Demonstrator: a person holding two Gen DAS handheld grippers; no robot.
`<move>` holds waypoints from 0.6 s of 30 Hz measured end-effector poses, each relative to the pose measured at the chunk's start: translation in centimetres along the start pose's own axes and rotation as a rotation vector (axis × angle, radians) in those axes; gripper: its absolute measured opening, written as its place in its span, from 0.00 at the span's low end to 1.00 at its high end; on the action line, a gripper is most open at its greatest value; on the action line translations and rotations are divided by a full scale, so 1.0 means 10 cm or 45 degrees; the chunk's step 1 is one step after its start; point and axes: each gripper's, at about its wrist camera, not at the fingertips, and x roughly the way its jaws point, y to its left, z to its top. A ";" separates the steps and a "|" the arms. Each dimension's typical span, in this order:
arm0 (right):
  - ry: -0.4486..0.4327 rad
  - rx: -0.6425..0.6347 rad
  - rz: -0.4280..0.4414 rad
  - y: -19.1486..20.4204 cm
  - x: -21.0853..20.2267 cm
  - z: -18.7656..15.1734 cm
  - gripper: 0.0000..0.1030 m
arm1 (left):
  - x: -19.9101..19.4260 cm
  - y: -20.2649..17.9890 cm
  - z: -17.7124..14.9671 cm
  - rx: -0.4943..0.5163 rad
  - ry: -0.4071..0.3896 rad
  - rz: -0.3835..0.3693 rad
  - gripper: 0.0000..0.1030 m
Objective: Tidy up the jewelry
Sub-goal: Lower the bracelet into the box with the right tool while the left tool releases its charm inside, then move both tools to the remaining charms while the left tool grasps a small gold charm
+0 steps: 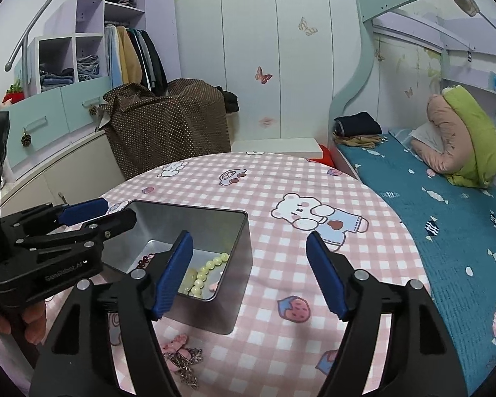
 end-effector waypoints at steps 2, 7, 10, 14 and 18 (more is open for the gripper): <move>0.000 0.004 -0.004 -0.01 0.00 0.00 0.66 | 0.00 0.00 0.00 0.003 0.005 0.001 0.48; -0.004 -0.001 -0.012 -0.01 -0.03 0.01 0.67 | -0.02 0.02 -0.03 -0.010 0.015 0.002 0.48; -0.004 -0.007 -0.017 0.01 -0.05 0.00 0.68 | -0.04 0.02 -0.04 -0.009 0.015 0.002 0.48; -0.003 -0.003 -0.021 0.01 -0.08 -0.03 0.70 | -0.09 0.03 -0.07 -0.004 0.011 0.004 0.48; -0.003 -0.001 -0.023 0.02 -0.13 -0.06 0.71 | -0.17 0.03 -0.12 0.003 0.003 0.001 0.53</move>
